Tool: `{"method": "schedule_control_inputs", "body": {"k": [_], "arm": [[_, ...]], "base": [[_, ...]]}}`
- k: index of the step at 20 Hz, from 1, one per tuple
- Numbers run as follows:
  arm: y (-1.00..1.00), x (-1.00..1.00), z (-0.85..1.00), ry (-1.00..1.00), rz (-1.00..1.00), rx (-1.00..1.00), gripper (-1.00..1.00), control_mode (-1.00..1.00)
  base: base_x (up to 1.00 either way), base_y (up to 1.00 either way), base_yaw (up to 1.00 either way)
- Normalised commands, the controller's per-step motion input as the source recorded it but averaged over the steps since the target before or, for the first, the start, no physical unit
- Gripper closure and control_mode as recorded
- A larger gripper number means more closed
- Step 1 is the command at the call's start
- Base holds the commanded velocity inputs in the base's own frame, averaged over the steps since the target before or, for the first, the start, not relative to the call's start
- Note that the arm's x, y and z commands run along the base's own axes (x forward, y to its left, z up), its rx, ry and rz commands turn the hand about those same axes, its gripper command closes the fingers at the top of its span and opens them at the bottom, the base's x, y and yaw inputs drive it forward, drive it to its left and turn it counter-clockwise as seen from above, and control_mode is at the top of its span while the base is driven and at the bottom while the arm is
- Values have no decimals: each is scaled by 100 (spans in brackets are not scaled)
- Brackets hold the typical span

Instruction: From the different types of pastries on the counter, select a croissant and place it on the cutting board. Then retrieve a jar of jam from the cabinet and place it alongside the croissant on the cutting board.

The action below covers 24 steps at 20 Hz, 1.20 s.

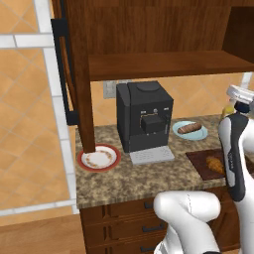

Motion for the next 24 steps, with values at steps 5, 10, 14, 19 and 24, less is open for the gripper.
{"method": "schedule_control_inputs", "body": {"k": [5, 10, 14, 19, 24], "arm": [[-25, 3, -79, 0, 8, -2, 100, -100], [-1, 68, -49, 0, 36, -19, 100, -100], [-40, 27, -39, 0, 31, -10, 100, -100], [-49, 14, 0, -2, 18, -6, 100, -100], [-50, 0, -11, -3, 19, -2, 100, -100]], "base": [[0, 0, 0], [0, 0, 0], [0, 0, 0], [0, 0, 0], [0, 0, 0]]}}
